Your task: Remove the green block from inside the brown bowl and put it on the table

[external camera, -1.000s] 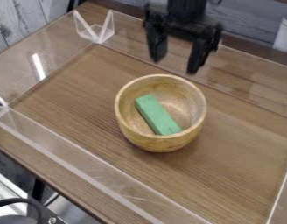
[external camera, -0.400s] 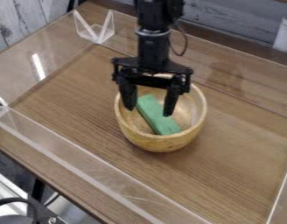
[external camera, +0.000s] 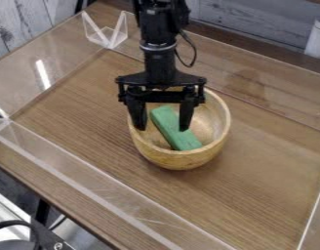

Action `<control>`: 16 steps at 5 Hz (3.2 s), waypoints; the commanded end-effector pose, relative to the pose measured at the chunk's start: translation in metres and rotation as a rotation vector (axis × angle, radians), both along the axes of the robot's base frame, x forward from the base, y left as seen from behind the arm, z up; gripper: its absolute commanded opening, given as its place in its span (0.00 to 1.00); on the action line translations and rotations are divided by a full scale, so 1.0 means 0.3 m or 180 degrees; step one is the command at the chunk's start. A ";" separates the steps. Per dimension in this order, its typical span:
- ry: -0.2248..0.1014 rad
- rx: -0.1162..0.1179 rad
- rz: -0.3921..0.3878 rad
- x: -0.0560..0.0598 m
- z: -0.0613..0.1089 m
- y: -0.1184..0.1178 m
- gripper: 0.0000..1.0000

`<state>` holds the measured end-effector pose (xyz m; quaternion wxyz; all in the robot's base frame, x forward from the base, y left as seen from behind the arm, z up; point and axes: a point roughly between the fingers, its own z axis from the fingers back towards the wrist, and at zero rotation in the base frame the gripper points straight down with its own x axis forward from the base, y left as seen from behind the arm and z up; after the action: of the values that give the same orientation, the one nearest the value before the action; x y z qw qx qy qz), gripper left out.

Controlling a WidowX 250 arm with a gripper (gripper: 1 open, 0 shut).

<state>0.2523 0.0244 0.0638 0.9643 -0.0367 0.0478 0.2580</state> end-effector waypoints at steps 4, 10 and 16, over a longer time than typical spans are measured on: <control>-0.0167 -0.0008 0.0111 0.052 -0.053 -0.046 1.00; -0.0273 -0.0134 0.0086 0.075 0.000 -0.053 1.00; -0.0349 -0.0162 0.0129 0.099 -0.027 -0.046 0.00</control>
<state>0.2726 0.0084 0.0449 0.9581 -0.0736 0.0254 0.2756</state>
